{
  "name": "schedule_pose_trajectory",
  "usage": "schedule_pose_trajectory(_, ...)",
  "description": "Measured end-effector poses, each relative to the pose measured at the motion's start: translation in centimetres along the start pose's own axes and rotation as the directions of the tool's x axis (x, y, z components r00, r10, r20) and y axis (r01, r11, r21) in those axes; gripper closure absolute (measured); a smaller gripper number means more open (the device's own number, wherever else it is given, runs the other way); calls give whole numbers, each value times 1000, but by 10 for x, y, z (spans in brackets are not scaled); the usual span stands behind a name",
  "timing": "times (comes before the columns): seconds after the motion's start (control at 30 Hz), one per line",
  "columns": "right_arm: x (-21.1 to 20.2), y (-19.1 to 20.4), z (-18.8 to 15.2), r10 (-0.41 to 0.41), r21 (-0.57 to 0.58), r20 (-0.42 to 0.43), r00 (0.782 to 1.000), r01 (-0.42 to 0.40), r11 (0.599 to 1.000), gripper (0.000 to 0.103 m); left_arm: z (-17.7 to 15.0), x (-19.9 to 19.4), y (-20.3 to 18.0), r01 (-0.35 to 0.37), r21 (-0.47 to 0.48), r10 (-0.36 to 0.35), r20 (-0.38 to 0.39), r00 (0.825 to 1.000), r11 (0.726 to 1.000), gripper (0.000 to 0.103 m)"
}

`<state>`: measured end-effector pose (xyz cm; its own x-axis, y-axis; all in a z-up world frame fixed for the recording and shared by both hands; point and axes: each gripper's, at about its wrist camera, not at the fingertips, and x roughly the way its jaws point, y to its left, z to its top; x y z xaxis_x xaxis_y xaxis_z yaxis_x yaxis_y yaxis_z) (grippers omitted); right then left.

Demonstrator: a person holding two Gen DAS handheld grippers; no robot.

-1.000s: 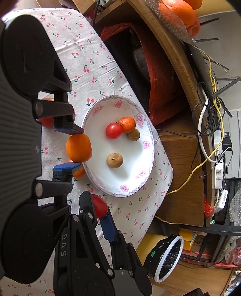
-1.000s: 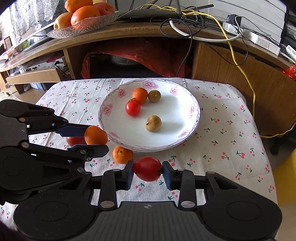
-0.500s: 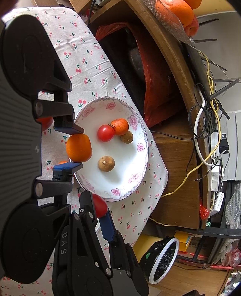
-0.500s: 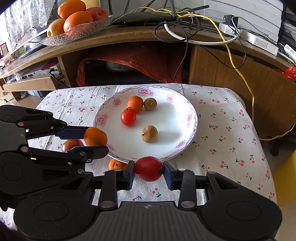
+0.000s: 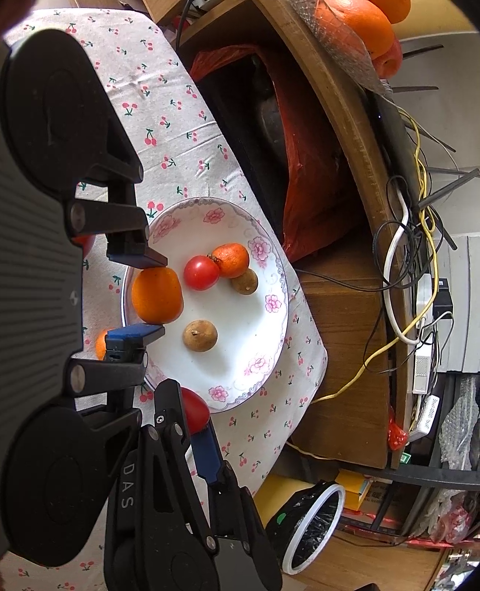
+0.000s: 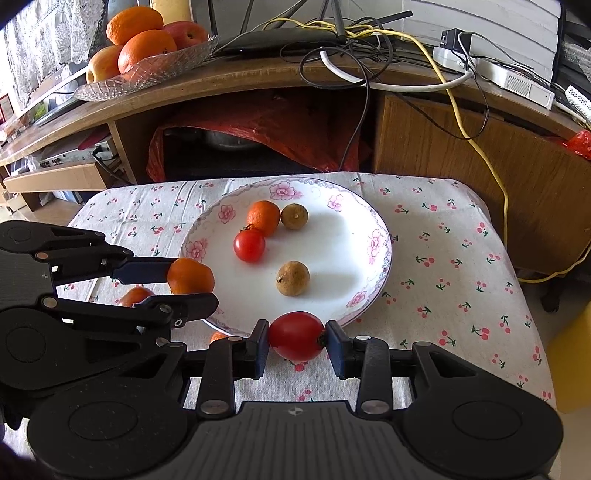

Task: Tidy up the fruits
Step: 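Lower both fruits into the bowl and open both tools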

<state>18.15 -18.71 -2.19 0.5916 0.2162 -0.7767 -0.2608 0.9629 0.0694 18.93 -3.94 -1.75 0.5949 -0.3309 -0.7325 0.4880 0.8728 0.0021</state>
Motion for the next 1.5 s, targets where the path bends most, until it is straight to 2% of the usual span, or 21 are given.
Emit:
schedule_pose_trajectory(0.33,7,-3,4,14,19,16,1000,-14,1000,72,2,7,5,-6,-32,6,-1,1000,999,65)
schedule_pose_trajectory(1.5,14,-6,8,21,39,40,999,-23,999,71,1,16,5,-25,-33,24,-21,999,999,63)
